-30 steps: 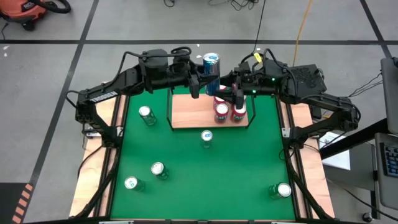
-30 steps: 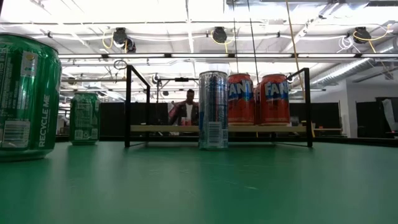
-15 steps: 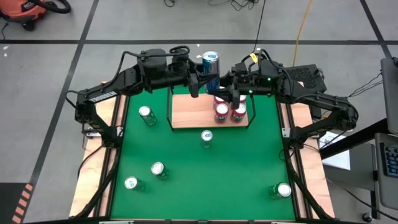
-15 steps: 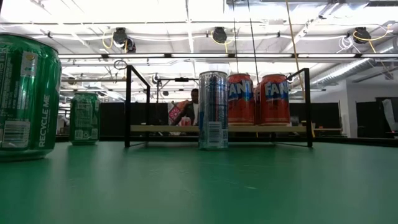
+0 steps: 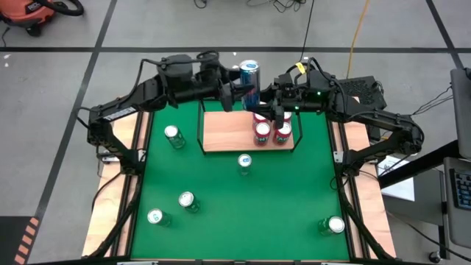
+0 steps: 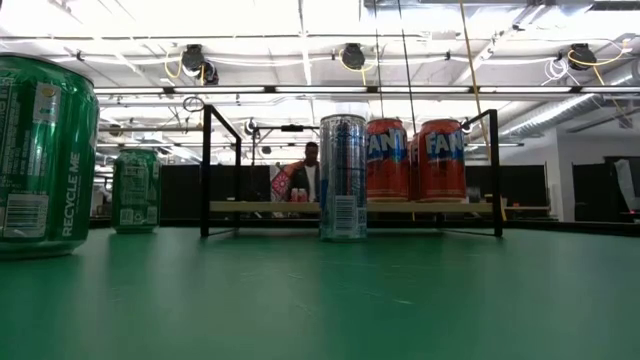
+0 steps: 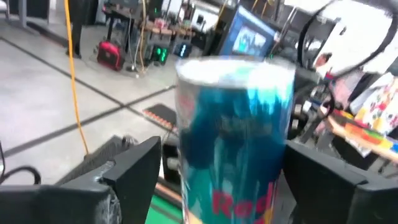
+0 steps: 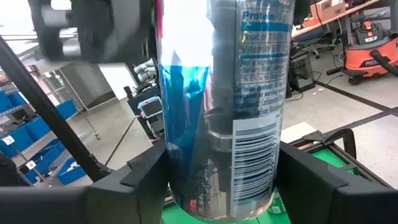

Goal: Place canned beverage on shelf
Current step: Put the blue soda can on the shelf

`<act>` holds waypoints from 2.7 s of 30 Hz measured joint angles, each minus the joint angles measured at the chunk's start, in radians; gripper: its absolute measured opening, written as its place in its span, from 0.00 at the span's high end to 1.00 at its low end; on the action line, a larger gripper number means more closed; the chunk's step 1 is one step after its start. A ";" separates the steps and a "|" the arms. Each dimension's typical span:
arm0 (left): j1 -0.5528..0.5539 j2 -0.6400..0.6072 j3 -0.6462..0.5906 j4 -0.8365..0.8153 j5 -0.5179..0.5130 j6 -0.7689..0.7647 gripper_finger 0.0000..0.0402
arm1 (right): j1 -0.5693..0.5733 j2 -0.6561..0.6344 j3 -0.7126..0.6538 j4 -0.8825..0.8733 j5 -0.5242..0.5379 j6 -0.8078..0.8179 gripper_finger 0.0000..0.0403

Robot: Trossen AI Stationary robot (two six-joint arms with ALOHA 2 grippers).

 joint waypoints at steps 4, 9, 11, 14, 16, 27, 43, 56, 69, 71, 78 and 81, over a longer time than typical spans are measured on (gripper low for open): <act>0.029 -0.005 0.000 0.033 0.055 -0.001 0.20 | 0.000 0.000 0.000 0.000 0.000 0.003 0.42; 0.073 -0.004 0.000 0.060 0.203 -0.027 0.20 | 0.000 0.000 0.000 -0.001 -0.028 0.019 0.42; 0.083 -0.004 0.000 0.060 0.247 -0.023 0.20 | 0.000 0.000 0.000 -0.003 -0.053 0.022 0.42; 0.095 -0.003 0.000 0.061 0.324 -0.019 0.20 | 0.000 0.000 0.000 -0.020 -0.057 0.024 0.42; 0.101 -0.003 -0.001 0.067 0.359 -0.019 0.20 | 0.000 0.000 0.000 -0.030 -0.061 0.020 0.42; 0.105 -0.003 -0.001 0.076 0.443 0.007 0.20 | 0.000 -0.002 0.000 -0.072 -0.137 0.028 0.42; 0.104 -0.002 -0.002 0.014 0.380 0.007 0.22 | 0.000 0.001 0.001 -0.096 -0.126 0.035 0.42; 0.104 -0.002 -0.002 -0.009 0.376 0.002 0.42 | 0.000 0.000 0.001 -0.095 -0.123 0.023 0.42; 0.097 -0.001 -0.001 0.020 0.366 0.024 0.43 | -0.013 -0.021 0.001 -0.139 -0.098 0.061 0.29; 0.095 -0.001 -0.001 0.009 0.366 0.069 0.43 | -0.022 -0.033 0.001 -0.186 -0.092 0.072 0.25; 0.095 0.005 -0.002 -0.002 0.342 0.133 0.43 | -0.048 -0.099 0.002 -0.420 0.006 0.079 0.16; 0.094 0.004 -0.002 -0.038 0.319 0.126 0.43 | -0.059 -0.118 0.001 -0.492 0.026 0.072 0.16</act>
